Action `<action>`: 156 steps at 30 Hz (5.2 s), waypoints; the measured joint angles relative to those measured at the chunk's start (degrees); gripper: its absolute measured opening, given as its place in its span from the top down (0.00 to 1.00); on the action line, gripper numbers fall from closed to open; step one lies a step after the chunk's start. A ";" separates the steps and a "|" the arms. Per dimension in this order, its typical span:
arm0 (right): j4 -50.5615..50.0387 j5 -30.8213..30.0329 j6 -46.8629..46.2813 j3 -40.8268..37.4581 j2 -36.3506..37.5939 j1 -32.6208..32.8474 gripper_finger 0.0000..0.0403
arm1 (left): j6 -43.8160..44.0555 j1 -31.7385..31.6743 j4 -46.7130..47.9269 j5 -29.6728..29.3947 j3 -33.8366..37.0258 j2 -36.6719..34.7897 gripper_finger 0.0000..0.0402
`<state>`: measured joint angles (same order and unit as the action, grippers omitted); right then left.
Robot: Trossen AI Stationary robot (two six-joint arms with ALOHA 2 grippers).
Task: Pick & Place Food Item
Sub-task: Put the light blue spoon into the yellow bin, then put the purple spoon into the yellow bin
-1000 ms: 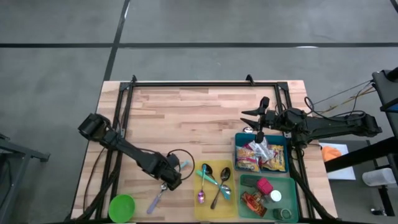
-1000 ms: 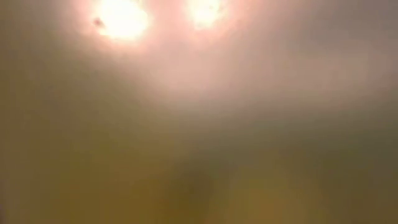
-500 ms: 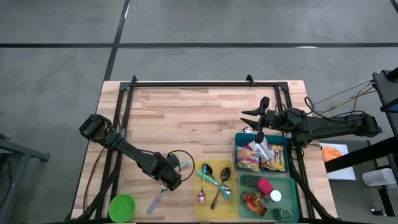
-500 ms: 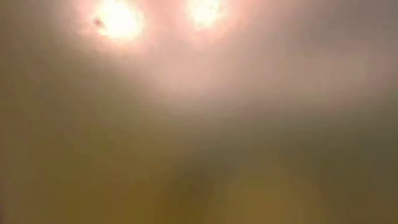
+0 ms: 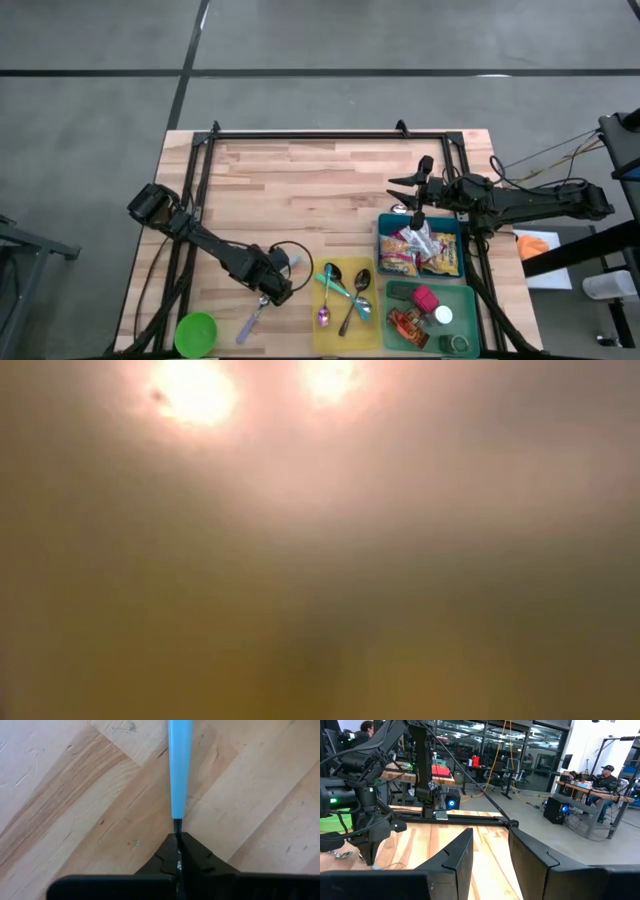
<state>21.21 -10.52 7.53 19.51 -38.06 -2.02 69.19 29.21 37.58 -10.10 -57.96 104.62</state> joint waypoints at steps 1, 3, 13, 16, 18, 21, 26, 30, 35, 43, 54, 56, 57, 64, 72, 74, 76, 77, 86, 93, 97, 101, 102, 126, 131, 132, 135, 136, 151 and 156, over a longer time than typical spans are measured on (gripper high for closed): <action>0.00 0.00 0.00 0.00 0.00 0.00 0.70 | 0.01 0.00 0.02 -0.01 0.01 0.00 0.99; 0.00 0.00 0.00 0.00 0.00 0.00 0.70 | 0.03 0.00 0.07 -0.01 0.01 0.00 0.99; 0.00 0.00 0.00 -0.01 0.00 -0.02 0.70 | 0.22 0.00 1.76 -0.92 0.37 -2.13 0.99; 0.00 0.00 0.00 -0.02 -0.01 -0.02 0.70 | 1.04 -0.04 3.04 -1.51 0.45 -3.87 0.99; 0.00 0.00 0.00 -0.02 0.00 -0.02 0.70 | 1.33 0.02 3.96 -1.94 0.43 -5.13 0.99; -0.02 0.00 0.00 -0.02 -0.02 -0.02 0.70 | 1.36 0.04 4.16 -2.35 0.42 -7.06 0.99; -0.02 0.00 0.00 -0.02 -0.02 -0.02 0.70 | 2.81 0.06 4.29 -4.49 0.27 -10.82 0.99; -0.02 0.00 0.00 -0.02 -0.02 0.00 0.70 | 2.87 0.11 4.24 -7.27 0.23 -13.66 0.99; -0.02 0.00 0.00 -0.02 -0.02 -0.01 0.70 | 2.84 0.11 4.22 -8.42 0.21 -14.46 0.99; -0.02 0.00 0.00 -0.02 -0.02 -0.02 0.70 | 3.07 0.11 3.93 -9.67 -1.28 -14.53 1.00; -0.02 0.00 0.00 -0.02 -0.02 -0.02 0.70 | -0.50 -0.44 -10.00 -18.02 -4.38 -13.22 1.00; -0.02 0.00 0.00 -0.02 -0.02 -0.02 0.70 | -0.68 -0.53 -12.90 -16.46 -4.38 -13.22 1.00; -0.02 0.00 0.00 -0.02 -0.02 -0.01 0.70 | -0.92 -0.55 -14.57 -15.48 -4.38 -13.22 1.00; 0.00 0.00 0.00 -0.02 -0.02 -0.02 0.70 | -7.99 -0.91 -26.20 -15.32 -4.39 -12.20 1.00; -0.03 0.00 -0.02 -0.02 0.00 0.00 0.70 | -10.23 -1.31 -35.43 -13.83 -4.57 -6.36 1.00; -0.02 0.00 0.00 -0.02 0.00 -0.02 0.70 | -8.64 -1.57 -35.63 -13.83 -5.87 -4.87 1.00; -0.02 0.00 0.00 -0.02 0.00 -0.01 0.70 | -7.86 -1.87 -35.51 -12.47 -7.57 -3.11 1.00; -0.02 0.00 0.00 -0.02 0.00 -0.02 0.70 | -7.72 -2.03 -34.86 -11.11 -8.57 -2.18 1.00; -0.02 0.00 0.00 -0.02 -0.02 0.00 0.70 | -4.36 -4.27 -27.89 0.94 -14.05 4.75 1.00; -1.11 0.02 -0.01 -0.02 -0.01 0.00 0.70 | -4.17 -6.09 -27.96 2.22 -14.48 5.75 0.99; -1.33 0.00 0.00 -0.02 -0.02 0.00 0.70 | -4.15 -6.15 -27.79 2.22 -14.48 5.77 0.95; -1.32 0.00 0.00 -0.02 -0.02 0.00 0.70 | -3.18 -6.08 -27.45 2.28 -14.44 5.77 0.83; -1.33 0.00 0.00 -0.03 -0.02 0.00 0.70 | -3.11 -6.08 -27.45 2.26 -14.41 5.77 0.80; -1.33 0.00 0.00 -0.04 0.00 0.00 0.70 | 4.88 -0.57 -3.04 -9.46 -16.47 -9.75 0.58; -1.31 0.00 0.00 -0.04 0.00 -0.02 0.70 | 20.49 4.25 8.57 -10.90 -16.27 -10.76 0.58; -1.33 0.00 -0.01 -0.04 0.00 0.00 0.70 | 23.82 5.24 10.27 -10.90 -16.24 -10.66 0.58; -1.31 0.00 0.00 -0.04 0.00 -0.02 0.70 | 32.66 8.09 10.55 -10.88 -14.74 -10.33 0.58; -1.33 0.00 0.00 -0.04 0.00 0.00 0.70 | 35.18 9.02 9.92 -10.64 -13.98 -10.27 0.58; -1.33 0.00 0.00 -0.04 0.00 -0.01 0.70 | 59.68 16.79 -1.63 0.07 -1.49 -10.27 0.58; -1.33 0.00 0.00 -0.04 0.00 -0.01 0.70 | 50.06 16.45 -4.95 3.15 1.42 -10.25 0.58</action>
<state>19.88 -10.52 7.53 19.46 -38.06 -2.03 119.24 45.66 32.63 -6.94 -56.55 94.37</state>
